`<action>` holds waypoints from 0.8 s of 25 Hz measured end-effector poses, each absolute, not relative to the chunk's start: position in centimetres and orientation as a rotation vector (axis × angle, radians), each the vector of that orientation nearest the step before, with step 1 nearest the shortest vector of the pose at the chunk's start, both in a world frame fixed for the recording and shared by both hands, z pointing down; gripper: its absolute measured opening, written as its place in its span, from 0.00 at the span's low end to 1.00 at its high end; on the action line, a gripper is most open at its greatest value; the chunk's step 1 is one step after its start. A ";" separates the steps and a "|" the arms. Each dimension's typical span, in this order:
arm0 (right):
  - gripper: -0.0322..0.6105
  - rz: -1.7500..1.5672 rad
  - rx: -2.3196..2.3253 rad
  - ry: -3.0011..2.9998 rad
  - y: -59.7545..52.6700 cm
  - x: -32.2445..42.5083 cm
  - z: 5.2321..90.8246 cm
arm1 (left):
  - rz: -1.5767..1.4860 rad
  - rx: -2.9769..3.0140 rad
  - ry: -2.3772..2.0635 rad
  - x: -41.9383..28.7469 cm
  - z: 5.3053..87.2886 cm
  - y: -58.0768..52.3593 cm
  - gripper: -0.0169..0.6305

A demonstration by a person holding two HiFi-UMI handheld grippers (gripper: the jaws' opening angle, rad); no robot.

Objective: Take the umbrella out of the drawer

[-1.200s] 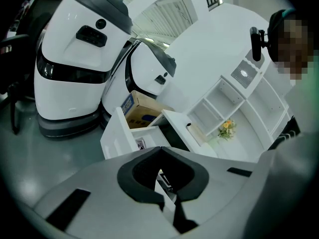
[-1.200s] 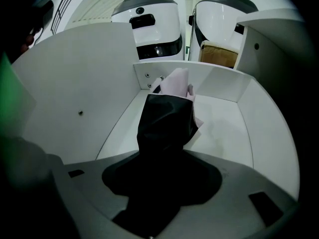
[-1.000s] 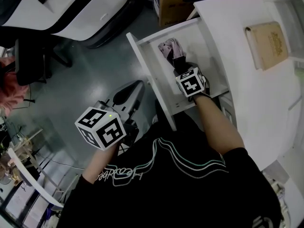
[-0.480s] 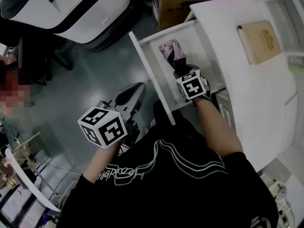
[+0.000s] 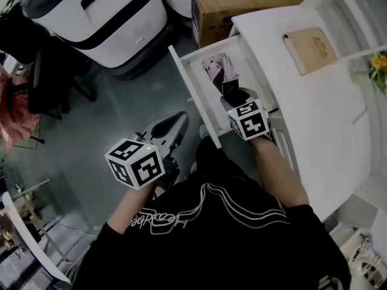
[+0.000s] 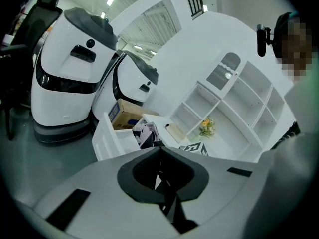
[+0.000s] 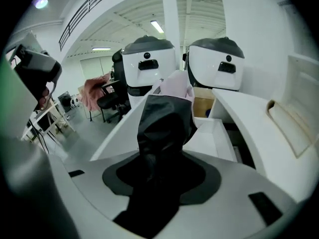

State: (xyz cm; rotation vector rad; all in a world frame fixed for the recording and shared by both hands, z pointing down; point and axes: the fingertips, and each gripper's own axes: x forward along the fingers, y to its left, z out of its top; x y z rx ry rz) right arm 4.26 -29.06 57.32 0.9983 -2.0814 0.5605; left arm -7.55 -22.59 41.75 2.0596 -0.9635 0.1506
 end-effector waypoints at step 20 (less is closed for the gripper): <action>0.37 0.493 1.165 -2.398 -12.5 2.9 38.4 | 0.114 2.282 -0.904 -8.3 32.3 -10.0 0.06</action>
